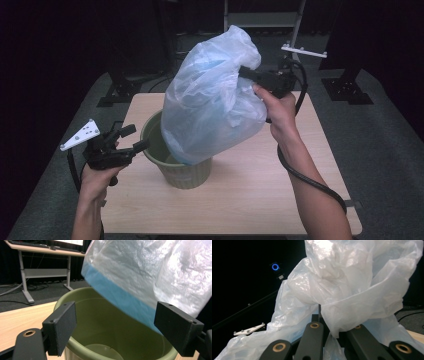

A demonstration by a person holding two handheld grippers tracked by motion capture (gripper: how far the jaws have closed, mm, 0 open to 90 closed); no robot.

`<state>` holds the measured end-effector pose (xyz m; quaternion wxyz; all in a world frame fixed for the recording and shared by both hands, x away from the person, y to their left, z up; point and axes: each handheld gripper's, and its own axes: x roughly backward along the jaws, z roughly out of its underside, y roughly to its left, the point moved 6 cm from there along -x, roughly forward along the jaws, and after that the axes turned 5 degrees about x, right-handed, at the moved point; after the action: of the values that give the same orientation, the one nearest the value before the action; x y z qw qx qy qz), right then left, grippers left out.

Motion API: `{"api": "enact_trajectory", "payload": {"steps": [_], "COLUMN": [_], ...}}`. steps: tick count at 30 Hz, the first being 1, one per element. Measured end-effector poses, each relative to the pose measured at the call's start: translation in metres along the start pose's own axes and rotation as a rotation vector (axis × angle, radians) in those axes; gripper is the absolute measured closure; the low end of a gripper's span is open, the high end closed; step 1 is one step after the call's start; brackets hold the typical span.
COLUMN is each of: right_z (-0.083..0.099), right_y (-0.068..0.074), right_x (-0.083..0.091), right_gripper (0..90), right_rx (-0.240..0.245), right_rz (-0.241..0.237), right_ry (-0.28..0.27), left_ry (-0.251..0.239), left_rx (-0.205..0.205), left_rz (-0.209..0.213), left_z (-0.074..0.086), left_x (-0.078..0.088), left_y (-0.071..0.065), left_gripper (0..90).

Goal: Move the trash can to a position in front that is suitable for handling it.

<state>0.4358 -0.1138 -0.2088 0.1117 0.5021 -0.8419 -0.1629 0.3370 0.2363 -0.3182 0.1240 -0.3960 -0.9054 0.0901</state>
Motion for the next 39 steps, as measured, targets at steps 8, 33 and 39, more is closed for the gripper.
{"api": "enact_trajectory", "payload": {"steps": [8, 33, 39], "right_z": [-0.01, -0.012, -0.011], "right_y": [-0.012, -0.047, -0.056], "right_x": [0.024, 0.083, 0.094], "right_gripper": [87.3, 87.2, 87.2], "right_rx": [-0.009, -0.044, -0.052], "right_rz": [0.063, 0.166, 0.195], "right_ry": [-0.031, -0.069, -0.065], "left_ry": [0.002, 0.023, 0.024], "left_rx": [0.01, 0.006, 0.004], "left_rz": [0.006, 0.005, 0.005], "left_z": [0.002, 0.001, 0.001], "left_x": [-0.001, -0.01, -0.011], "left_y": [0.001, 0.0, 0.0], "left_gripper": [16.9, 16.9, 16.9]}}
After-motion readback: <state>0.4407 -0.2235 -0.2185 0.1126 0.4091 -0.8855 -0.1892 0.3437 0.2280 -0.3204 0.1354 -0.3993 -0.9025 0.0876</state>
